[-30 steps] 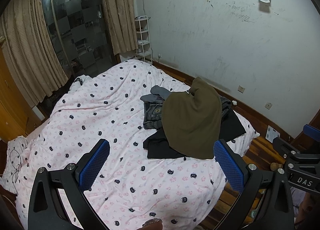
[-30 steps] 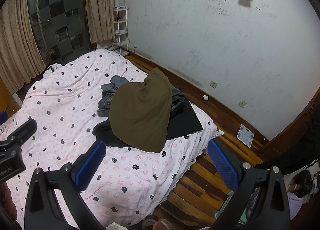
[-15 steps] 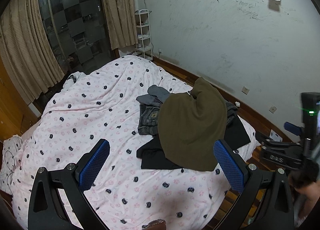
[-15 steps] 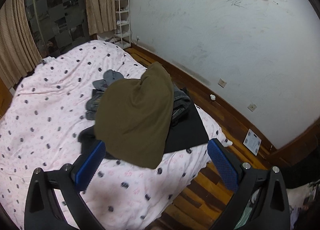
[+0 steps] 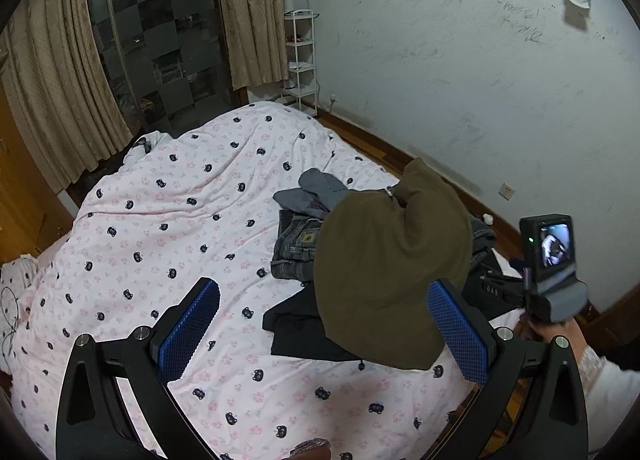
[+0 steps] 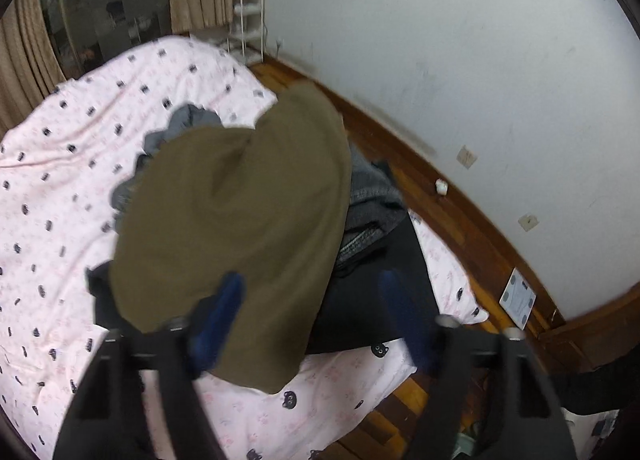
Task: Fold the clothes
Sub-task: 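Move both tools toward the olive sweatshirt on the clothes pile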
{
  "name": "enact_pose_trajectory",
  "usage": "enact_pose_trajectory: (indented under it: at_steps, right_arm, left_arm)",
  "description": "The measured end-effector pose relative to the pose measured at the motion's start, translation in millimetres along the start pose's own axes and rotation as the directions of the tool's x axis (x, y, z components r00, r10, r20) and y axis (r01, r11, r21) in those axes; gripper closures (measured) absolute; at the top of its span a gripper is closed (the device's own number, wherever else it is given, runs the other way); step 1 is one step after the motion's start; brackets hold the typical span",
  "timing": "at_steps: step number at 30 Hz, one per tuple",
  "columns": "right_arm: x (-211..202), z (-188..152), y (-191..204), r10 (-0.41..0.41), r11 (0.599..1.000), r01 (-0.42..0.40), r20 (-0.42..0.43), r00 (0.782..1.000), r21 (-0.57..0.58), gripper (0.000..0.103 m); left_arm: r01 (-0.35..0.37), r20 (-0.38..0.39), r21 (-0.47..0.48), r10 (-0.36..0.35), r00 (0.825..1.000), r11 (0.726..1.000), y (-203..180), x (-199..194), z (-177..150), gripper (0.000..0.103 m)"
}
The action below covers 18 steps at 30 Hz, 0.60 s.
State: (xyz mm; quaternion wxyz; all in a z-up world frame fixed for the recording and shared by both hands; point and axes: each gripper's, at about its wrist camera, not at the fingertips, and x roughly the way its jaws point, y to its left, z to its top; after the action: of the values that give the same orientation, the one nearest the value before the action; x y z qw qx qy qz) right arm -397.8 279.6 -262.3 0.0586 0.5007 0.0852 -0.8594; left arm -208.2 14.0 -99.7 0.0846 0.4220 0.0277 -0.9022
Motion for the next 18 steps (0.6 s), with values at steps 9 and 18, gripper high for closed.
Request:
enact_pose_trajectory:
  at_steps: [9,18]
  right_arm:
    - [94,23,-22,0.006,0.997,-0.001,-0.062,0.998,0.076,0.037]
    - [134,72,-30,-0.003,0.992,0.009,-0.047,0.999,0.127,0.028]
  left_arm:
    - [-0.046,-0.066,-0.035,0.044,0.997,0.998,10,21,-12,0.000]
    - [-0.070,-0.096,-0.066,0.064,0.993,0.995,17,36,-16,0.000]
